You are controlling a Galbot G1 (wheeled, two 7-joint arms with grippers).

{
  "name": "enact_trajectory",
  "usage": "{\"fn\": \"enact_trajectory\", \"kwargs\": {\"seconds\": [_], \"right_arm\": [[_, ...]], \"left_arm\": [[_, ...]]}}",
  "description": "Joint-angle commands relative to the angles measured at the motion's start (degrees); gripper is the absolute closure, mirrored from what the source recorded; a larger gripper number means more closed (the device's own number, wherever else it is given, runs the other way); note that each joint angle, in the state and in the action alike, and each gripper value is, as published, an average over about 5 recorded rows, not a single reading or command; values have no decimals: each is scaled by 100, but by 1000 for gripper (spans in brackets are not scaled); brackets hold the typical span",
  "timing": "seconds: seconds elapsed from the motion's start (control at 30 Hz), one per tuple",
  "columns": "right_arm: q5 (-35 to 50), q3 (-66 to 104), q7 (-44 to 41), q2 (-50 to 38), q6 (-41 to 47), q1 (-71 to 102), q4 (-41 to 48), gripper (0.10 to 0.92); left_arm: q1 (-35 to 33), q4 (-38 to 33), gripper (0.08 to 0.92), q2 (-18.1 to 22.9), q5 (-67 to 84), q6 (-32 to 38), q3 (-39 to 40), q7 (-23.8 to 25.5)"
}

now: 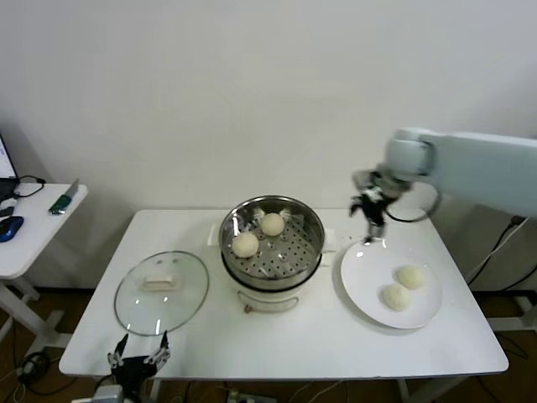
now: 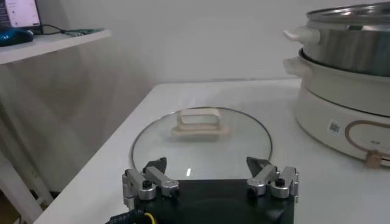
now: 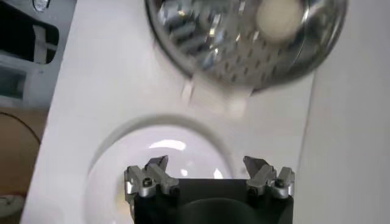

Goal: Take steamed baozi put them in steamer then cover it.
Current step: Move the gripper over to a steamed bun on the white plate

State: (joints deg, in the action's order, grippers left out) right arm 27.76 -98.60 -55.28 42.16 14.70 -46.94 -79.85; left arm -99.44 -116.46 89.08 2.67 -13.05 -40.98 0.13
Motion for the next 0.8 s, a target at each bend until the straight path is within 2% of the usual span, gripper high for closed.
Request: {"fn": "enact_trajectory", "kwargs": {"seconds": [0.03, 0.8], "right_arm": [[-916, 218, -64, -1419, -73, 965, -244, 203], [-1636, 2242, 385, -625, 283, 3411, 736, 203]], "left_arm": [[-17, -13, 177, 8, -3, -3, -6, 1], [-161, -24, 177, 21, -32, 44, -19, -30]]}}
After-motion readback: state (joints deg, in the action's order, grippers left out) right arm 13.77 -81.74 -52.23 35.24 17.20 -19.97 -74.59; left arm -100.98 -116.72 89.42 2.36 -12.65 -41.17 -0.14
